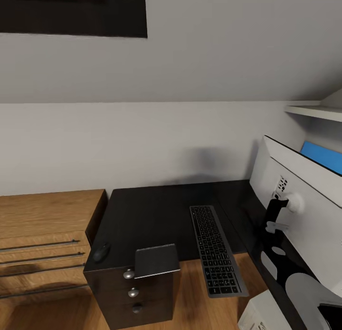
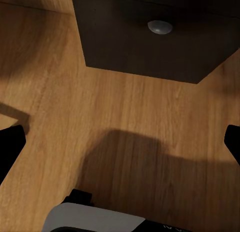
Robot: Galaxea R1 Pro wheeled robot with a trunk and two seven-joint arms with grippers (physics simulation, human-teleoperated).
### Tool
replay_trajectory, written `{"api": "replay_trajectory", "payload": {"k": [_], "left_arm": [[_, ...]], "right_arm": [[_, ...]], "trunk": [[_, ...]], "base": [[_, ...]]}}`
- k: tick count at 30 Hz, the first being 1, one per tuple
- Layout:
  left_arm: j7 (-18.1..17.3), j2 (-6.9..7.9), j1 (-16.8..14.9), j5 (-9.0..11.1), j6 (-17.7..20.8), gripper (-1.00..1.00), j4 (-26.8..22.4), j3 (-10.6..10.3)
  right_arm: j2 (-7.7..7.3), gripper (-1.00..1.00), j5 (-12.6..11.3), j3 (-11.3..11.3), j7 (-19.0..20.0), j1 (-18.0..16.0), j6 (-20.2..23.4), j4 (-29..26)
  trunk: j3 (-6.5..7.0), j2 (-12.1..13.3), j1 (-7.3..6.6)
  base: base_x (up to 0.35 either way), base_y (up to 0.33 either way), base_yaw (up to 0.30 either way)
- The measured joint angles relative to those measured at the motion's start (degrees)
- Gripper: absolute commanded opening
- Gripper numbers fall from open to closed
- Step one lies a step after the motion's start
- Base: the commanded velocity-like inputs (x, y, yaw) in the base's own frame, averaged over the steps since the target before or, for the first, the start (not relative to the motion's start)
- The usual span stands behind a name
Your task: In the bedroom, organize the workspace by keeping the computer under the desk, ensuring the monitor is on the desk, placing the keyboard on the desk next to the monitor, placing the mouse on the desk next to the keyboard, moving the folder from the swivel chair onto the desk next to the mouse, stacking the notebook on top of the folder with the pen on top of the notebook, and positioning the swivel chair next to the desk.
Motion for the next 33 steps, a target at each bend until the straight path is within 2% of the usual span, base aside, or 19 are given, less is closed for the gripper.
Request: {"api": "replay_trajectory", "payload": {"k": [16,33], "left_arm": [[0.0,0.0,0.0,0.0,0.0,1.0,0.01,0.0],[0.0,0.0,0.0,0.0,0.0,1.0,0.0,-0.02]], "right_arm": [[-0.06,-1.0,0.71,0.33,0.18,-0.01,-0.24,-0.05],[-0.08,-1.0,0.35,0.36,0.43,0.03,-1.05,0.05]], "trunk": [[0.0,0.0,0.0],[-0.01,0.0,0.0]], "base": [[0.0,0.0,0.0],[0.0,0.0,0.0]]}}
